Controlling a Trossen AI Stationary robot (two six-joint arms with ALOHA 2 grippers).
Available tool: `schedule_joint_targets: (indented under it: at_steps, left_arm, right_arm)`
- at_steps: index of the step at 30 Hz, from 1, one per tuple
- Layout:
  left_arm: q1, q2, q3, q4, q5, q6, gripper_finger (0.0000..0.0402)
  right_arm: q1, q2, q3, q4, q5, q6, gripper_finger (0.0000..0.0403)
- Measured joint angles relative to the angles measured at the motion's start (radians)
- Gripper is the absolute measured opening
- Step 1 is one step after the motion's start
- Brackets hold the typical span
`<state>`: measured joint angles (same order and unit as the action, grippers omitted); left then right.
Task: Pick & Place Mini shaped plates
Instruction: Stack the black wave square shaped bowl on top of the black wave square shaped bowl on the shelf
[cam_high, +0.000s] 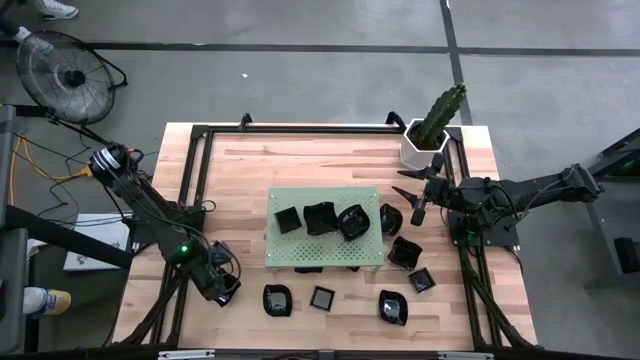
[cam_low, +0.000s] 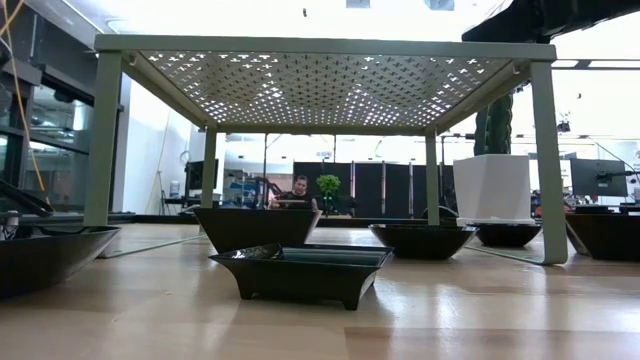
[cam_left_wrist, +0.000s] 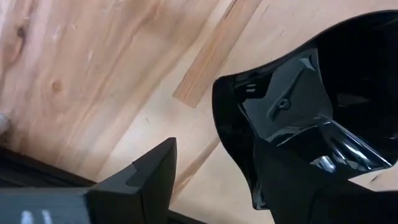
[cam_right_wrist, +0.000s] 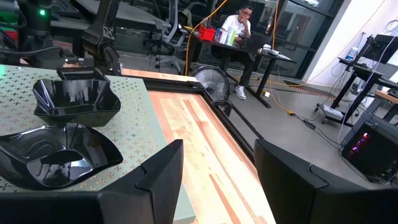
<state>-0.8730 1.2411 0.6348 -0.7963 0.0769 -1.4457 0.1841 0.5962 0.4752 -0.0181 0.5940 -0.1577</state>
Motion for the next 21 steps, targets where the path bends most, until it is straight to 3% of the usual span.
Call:
schedule_joint_targets:
  at_steps: [6,21]
  left_arm:
    - [0.000,0.000,-0.039,0.104,-0.004,-0.002,0.0176]
    - [0.001,0.000,-0.050,0.108,0.000,-0.019,0.0055]
  right_arm:
    - [0.000,0.000,0.000,0.000,0.000,0.000,0.0193]
    - [0.000,0.000,0.000,0.000,0.000,0.000,0.0193]
